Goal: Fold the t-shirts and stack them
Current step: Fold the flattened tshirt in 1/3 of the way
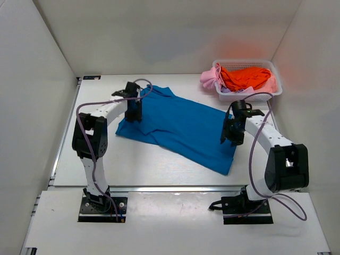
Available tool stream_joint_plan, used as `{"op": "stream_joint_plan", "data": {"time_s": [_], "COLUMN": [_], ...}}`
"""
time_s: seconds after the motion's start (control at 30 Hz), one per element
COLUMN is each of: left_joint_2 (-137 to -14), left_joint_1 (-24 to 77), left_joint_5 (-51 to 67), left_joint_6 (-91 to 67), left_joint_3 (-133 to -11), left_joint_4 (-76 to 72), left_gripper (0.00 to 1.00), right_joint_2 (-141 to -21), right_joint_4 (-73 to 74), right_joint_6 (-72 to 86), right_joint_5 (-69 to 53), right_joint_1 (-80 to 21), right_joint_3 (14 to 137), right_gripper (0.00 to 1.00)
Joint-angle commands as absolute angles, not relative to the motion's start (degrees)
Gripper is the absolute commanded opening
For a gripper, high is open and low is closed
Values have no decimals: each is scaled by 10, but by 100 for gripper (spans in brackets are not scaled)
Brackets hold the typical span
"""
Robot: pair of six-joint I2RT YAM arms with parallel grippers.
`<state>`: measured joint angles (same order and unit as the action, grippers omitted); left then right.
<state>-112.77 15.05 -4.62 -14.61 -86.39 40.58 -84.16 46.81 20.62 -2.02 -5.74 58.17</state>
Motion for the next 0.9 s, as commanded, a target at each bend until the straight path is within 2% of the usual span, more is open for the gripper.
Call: {"op": "stream_joint_plan", "data": {"time_s": [0.0, 0.17, 0.33, 0.87], "left_joint_2": [-1078, -1123, -1157, -1014], "left_joint_1": [157, 184, 229, 265], "left_joint_5": [-55, -98, -133, -122], "left_joint_6": [-150, -130, -117, -121], "left_joint_3": [-809, -818, -837, -640], "left_joint_4": [394, 426, 489, 546], "left_gripper": [49, 51, 47, 45], "right_joint_2": [-859, -896, -961, -1114], "right_joint_4": [443, 394, 358, 412], "right_joint_6": [212, 220, 211, 149], "right_joint_5": [-16, -7, -14, -16], "right_joint_1": [-82, -68, -41, -66], "right_joint_3": [593, 581, 607, 762], "right_gripper": [48, 49, 49, 49]}}
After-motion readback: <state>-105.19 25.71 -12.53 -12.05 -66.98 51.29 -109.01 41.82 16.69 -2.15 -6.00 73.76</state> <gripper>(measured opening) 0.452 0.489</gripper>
